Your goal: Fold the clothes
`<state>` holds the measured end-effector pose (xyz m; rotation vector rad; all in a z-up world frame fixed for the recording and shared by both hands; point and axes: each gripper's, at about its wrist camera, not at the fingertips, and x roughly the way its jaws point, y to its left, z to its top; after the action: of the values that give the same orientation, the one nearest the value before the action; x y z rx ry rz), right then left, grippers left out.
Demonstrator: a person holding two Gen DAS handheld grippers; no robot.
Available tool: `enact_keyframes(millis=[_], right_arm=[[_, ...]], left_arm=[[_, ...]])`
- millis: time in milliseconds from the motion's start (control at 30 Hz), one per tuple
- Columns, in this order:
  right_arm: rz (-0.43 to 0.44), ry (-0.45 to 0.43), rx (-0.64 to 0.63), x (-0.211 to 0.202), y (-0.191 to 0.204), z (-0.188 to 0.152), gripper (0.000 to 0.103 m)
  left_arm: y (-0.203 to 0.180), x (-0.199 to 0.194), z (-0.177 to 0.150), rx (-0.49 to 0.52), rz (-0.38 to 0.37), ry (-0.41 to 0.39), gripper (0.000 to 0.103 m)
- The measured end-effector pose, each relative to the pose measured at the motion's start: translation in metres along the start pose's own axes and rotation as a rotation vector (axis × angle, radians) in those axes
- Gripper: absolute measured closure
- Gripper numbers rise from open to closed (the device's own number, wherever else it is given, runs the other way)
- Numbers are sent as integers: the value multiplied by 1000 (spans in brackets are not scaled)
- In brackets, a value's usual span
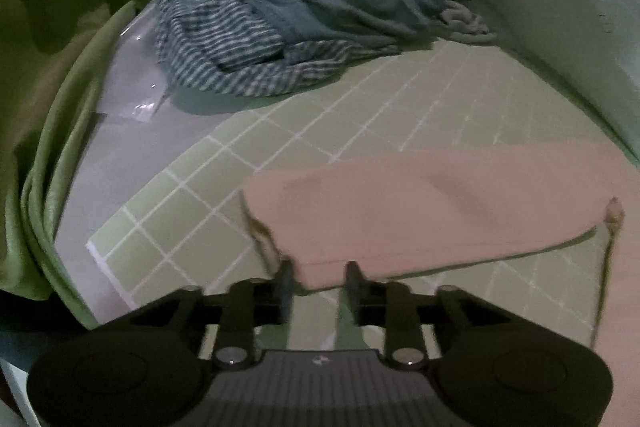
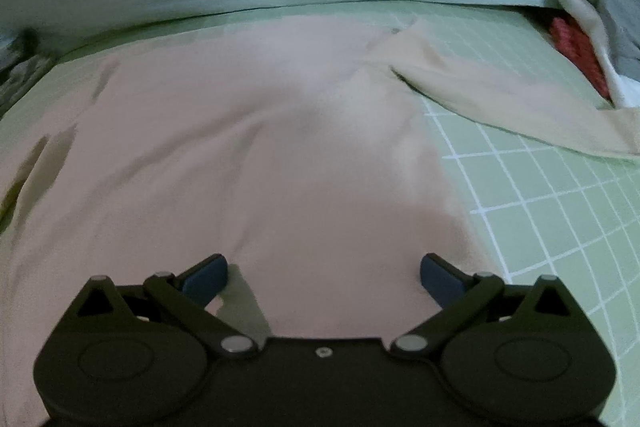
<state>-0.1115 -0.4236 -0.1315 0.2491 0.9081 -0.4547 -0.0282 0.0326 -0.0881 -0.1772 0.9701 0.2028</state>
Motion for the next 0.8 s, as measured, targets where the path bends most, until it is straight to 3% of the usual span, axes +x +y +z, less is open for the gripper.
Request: enact_keyframes(millis=[133, 267, 300, 333, 533, 633, 800], right_arm=[[26, -11, -25, -9, -14, -9, 0], [42, -36, 63, -21, -53, -19, 0], [43, -42, 79, -23, -66, -21, 0], [37, -43, 94, -24, -81, -21, 0], [-33, -32, 166, -22, -195, -16, 0], [-66, -45, 190, -20, -253, -13, 0], [-105, -62, 219, -8, -332, 2, 0]], left_arm=[[-31, -16, 2, 61, -30, -38, 51], [-73, -36, -7, 135, -53, -74, 46], [-84, -41, -10, 154, -58, -83, 40], [-96, -48, -15, 169, -58, -92, 33], [-159, -90, -60, 208, -89, -125, 21], [-193, -110, -86, 223, -104, -131, 20], [-237, -131, -113, 161, -109, -137, 20]])
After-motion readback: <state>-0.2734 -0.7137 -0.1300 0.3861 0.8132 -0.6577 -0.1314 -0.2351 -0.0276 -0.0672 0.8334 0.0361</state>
